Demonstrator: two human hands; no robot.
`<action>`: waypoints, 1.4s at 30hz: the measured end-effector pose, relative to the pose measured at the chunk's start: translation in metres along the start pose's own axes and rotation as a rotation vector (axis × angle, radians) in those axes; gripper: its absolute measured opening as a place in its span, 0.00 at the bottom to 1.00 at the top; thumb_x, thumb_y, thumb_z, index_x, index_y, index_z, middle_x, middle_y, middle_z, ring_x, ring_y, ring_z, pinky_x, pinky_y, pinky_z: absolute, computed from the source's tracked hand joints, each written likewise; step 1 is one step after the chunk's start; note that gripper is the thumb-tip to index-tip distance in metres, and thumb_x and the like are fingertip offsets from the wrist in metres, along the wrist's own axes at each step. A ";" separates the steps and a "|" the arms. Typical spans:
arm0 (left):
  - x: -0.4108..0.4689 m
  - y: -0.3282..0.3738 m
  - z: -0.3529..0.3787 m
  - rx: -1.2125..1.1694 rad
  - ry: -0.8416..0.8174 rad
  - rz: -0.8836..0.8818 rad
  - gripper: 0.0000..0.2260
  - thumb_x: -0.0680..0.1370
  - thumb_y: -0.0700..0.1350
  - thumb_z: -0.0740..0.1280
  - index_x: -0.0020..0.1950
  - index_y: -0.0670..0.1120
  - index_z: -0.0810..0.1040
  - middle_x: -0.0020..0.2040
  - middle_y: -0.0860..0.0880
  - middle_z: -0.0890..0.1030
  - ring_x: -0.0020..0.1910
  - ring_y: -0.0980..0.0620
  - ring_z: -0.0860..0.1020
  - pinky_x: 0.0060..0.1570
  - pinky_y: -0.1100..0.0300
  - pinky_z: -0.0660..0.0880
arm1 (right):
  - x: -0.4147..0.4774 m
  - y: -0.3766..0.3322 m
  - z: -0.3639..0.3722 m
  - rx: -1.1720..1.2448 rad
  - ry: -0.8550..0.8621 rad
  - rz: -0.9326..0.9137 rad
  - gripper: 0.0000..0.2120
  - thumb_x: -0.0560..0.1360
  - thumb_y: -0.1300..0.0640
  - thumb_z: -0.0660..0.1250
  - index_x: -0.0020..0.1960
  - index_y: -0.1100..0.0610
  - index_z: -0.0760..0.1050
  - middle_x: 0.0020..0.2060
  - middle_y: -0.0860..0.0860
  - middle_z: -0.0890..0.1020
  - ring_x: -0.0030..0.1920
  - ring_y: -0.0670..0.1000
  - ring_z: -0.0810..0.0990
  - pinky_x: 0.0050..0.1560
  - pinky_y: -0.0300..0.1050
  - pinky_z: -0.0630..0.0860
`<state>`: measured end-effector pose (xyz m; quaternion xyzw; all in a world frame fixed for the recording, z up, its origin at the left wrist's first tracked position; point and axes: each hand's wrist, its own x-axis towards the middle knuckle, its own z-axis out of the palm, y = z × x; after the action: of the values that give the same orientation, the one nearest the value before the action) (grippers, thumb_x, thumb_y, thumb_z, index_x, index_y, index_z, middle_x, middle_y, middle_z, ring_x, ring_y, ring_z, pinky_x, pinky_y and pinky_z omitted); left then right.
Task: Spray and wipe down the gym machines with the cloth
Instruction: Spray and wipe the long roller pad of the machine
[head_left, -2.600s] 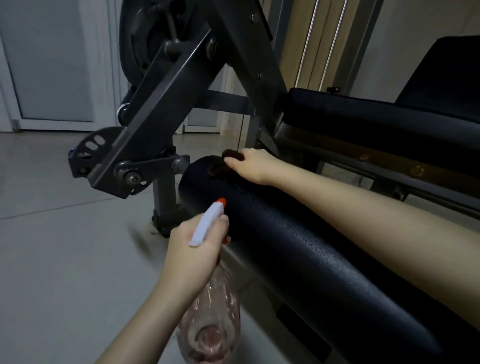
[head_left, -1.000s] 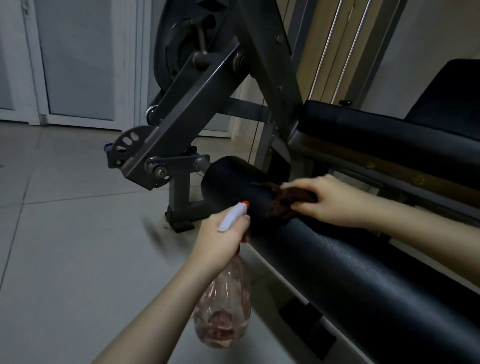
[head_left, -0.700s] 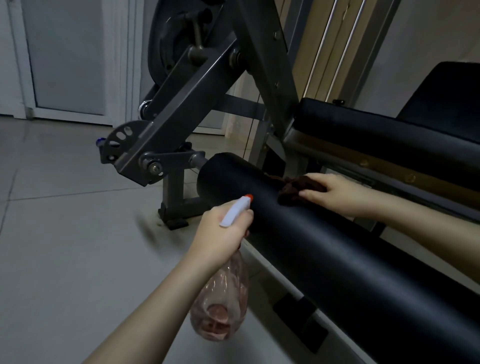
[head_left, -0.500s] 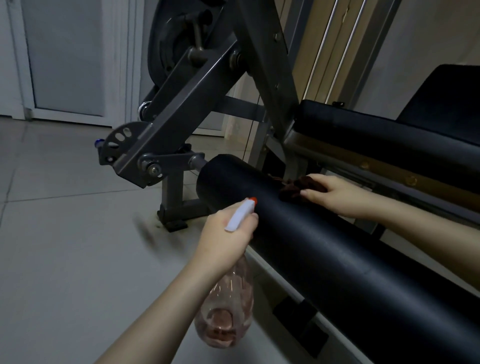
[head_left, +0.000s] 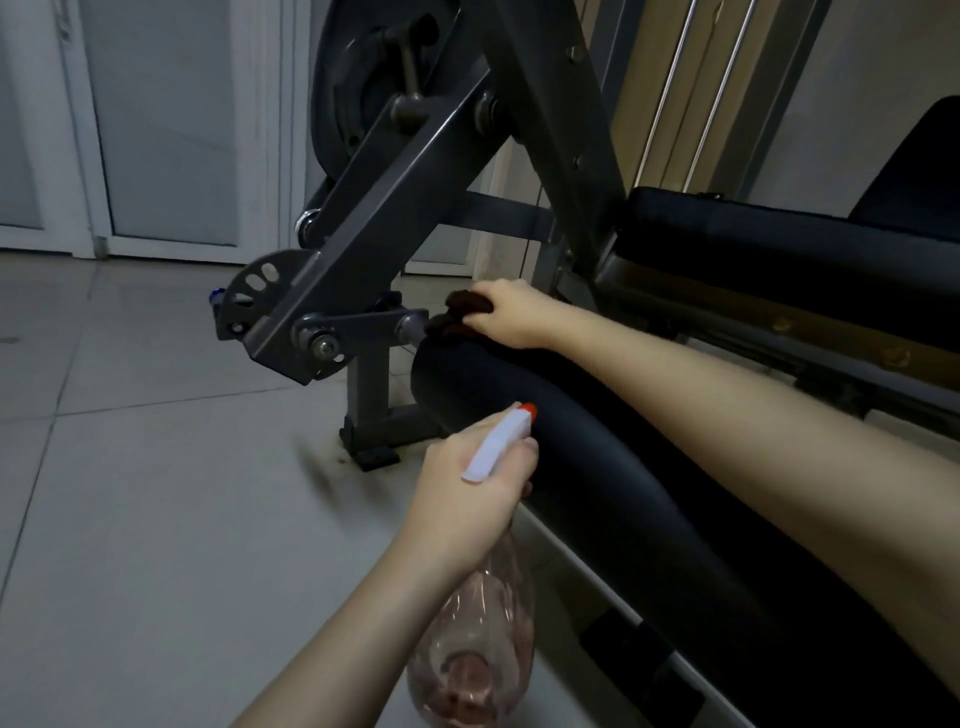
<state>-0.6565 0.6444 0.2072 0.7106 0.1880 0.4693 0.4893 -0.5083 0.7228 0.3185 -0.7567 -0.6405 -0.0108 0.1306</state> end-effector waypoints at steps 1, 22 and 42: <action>0.000 0.000 0.000 -0.008 0.002 -0.004 0.11 0.77 0.44 0.64 0.46 0.35 0.76 0.38 0.40 0.77 0.40 0.42 0.76 0.36 0.55 0.68 | -0.010 0.005 -0.003 0.005 -0.015 -0.012 0.16 0.79 0.54 0.62 0.66 0.55 0.71 0.58 0.53 0.77 0.57 0.52 0.76 0.53 0.41 0.70; 0.003 0.010 -0.001 -0.043 -0.004 -0.208 0.10 0.78 0.48 0.63 0.40 0.52 0.81 0.42 0.40 0.83 0.37 0.43 0.79 0.36 0.55 0.72 | -0.105 0.030 -0.028 0.084 -0.016 0.083 0.14 0.77 0.54 0.64 0.62 0.52 0.75 0.49 0.48 0.79 0.48 0.46 0.78 0.45 0.36 0.71; -0.025 0.037 0.001 -0.159 -0.229 -0.357 0.06 0.79 0.46 0.64 0.44 0.52 0.81 0.42 0.48 0.85 0.54 0.41 0.81 0.63 0.44 0.73 | -0.239 0.054 -0.056 0.107 0.010 0.170 0.10 0.76 0.53 0.65 0.57 0.49 0.75 0.49 0.47 0.81 0.49 0.46 0.79 0.52 0.41 0.74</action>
<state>-0.6745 0.6092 0.2274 0.6740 0.2164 0.3051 0.6371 -0.4901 0.4718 0.3189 -0.8002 -0.5729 0.0307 0.1746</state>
